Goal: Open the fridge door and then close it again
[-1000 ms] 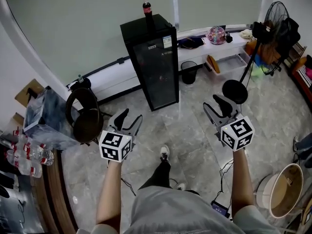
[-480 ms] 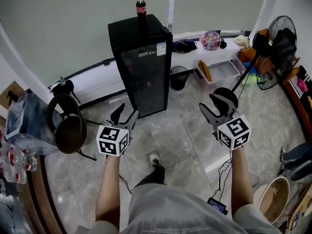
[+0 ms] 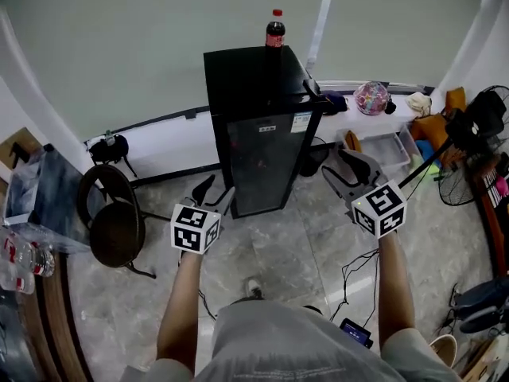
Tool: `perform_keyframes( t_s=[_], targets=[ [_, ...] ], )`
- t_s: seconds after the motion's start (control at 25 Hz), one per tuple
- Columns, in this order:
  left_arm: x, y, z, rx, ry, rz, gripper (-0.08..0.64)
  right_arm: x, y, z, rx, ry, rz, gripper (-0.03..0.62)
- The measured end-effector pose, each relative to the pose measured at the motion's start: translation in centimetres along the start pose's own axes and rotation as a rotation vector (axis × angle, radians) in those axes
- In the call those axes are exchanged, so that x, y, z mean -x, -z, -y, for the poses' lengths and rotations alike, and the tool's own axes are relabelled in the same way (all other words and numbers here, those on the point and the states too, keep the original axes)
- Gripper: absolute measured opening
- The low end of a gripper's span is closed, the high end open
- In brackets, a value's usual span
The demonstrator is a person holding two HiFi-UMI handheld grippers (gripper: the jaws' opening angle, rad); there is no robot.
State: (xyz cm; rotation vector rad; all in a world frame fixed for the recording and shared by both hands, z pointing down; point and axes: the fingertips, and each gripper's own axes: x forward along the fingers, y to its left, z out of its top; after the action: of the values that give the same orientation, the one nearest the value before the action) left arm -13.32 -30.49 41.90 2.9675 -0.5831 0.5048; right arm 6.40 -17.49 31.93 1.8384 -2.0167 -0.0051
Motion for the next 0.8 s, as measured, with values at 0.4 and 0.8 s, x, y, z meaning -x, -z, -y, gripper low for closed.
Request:
perform_keyframes(
  t_s=[0.4, 0.8],
  targets=[
    [-4.7, 2.1, -7.5, 0.094, -0.043, -0.048, 0.210, -12.0, -1.6, 1.9, 0.126, -0.113, -0.074, 0.218],
    [-9.3, 5.1, -12.0, 0.195, -0.066, -0.123, 0.210, -24.0, -2.8, 2.9, 0.292, -0.335, -0.109, 0.193]
  ],
)
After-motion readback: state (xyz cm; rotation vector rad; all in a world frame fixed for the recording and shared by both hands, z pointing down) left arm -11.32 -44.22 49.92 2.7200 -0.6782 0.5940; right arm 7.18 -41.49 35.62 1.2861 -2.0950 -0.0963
